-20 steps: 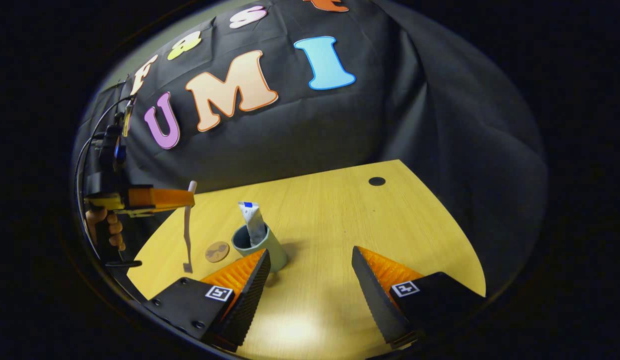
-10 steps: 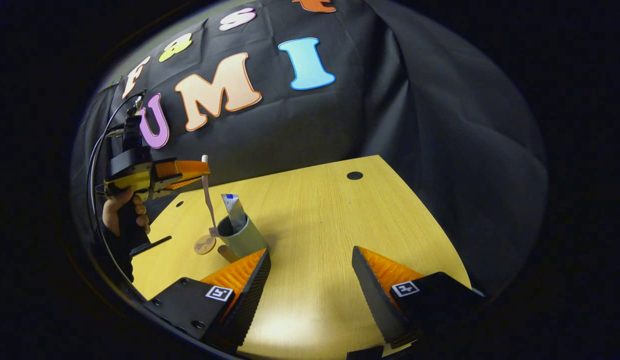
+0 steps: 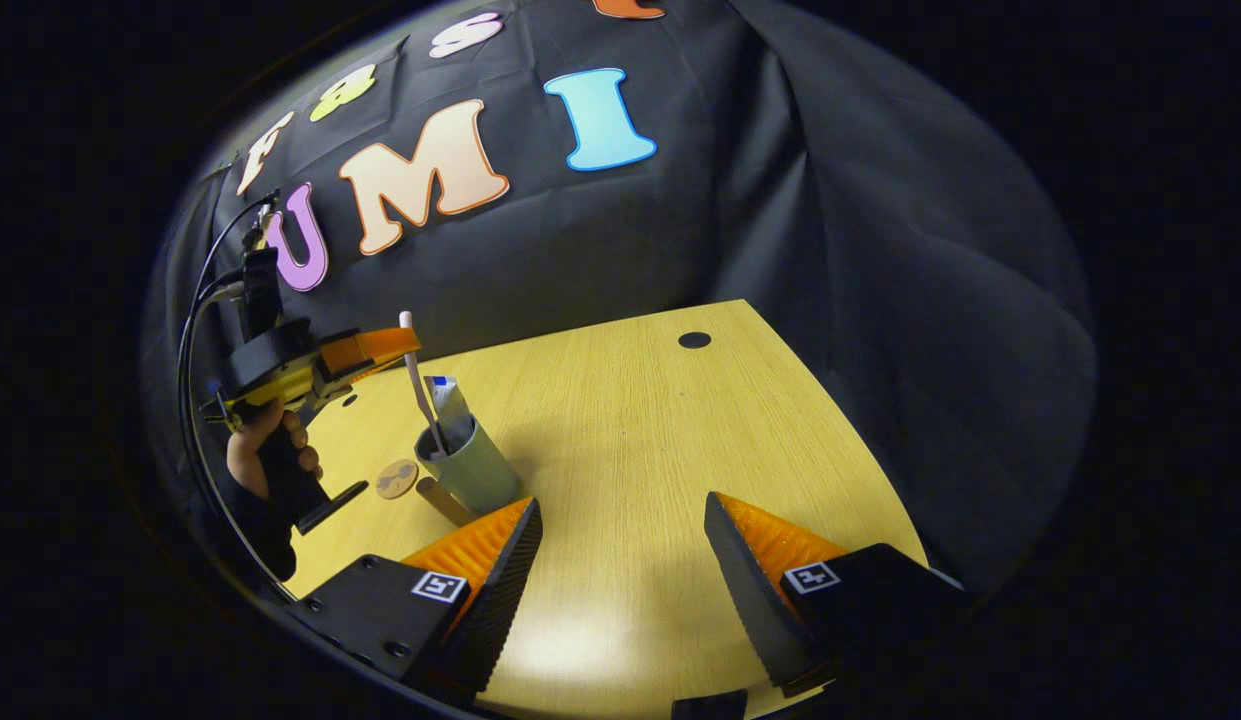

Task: Put the toothbrush and toothpaste on the desktop into the cup, then pick up the cup and place it on the coaster on the desktop.

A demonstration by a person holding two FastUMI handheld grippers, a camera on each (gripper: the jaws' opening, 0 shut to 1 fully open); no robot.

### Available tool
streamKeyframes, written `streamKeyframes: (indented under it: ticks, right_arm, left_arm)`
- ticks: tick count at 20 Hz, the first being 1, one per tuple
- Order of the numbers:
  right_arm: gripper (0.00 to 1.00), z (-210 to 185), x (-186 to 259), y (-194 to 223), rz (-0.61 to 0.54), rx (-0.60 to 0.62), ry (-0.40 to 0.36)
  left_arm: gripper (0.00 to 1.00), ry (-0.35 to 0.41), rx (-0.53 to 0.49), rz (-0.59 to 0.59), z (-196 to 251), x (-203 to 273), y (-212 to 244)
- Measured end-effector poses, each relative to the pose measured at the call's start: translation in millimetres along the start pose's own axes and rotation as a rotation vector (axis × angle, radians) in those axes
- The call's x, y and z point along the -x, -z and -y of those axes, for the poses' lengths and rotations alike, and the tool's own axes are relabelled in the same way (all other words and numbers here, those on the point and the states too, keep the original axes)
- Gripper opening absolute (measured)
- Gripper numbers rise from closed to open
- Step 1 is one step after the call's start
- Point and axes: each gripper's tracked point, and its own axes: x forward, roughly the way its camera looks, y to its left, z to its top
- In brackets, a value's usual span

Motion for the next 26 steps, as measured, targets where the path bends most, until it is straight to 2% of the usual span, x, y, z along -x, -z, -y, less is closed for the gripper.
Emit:
streamKeyframes:
  ticks: [3, 4, 5, 9, 14, 16, 17, 18, 21, 22, 26]
  right_arm:
    - [0.99, -8, -1, -5, 0.004, 0.013, -0.027]
    - [0.95, -11, -1, -7, 0.005, 0.015, -0.038]
    - [0.99, -16, -3, -6, 0.003, 0.016, -0.051]
    - [0.99, -34, -10, -6, -0.004, 0.027, -0.108]
    - [0.99, -60, -12, -2, -0.028, 0.045, -0.182]
    - [0.99, -71, -13, 0, -0.054, 0.059, -0.198]
    - [0.99, -79, -15, 1, -0.069, 0.063, -0.209]
    - [0.99, -87, -15, 3, -0.088, 0.067, -0.218]
    - [0.99, -115, -19, 7, -0.158, 0.082, -0.245]
    - [0.99, -123, -20, 9, -0.189, 0.087, -0.251]
    - [0.99, -150, -33, 19, -0.3, 0.109, -0.235]
  left_arm:
    - [0.0, -0.007, -0.013, -0.004, 4, 11, 2]
    - [0.0, -0.006, -0.022, -0.006, 6, 17, 2]
    - [0.0, -0.005, -0.034, -0.01, 8, 22, 4]
    - [0.04, 0.005, -0.087, -0.035, 17, 46, 12]
    - [0.06, 0.015, -0.104, -0.07, 18, 70, 29]
    - [0.17, 0.026, -0.092, -0.077, 18, 77, 32]
    - [0.27, 0.026, -0.094, -0.088, 15, 80, 35]
    - [0.32, 0.026, -0.1, -0.107, 10, 83, 38]
    - [0.84, 0.0, -0.136, -0.115, -9, 96, 35]
    - [0.98, -0.003, -0.147, -0.102, -15, 103, 27]
    - [0.95, -0.041, -0.187, -0.07, -52, 125, 10]
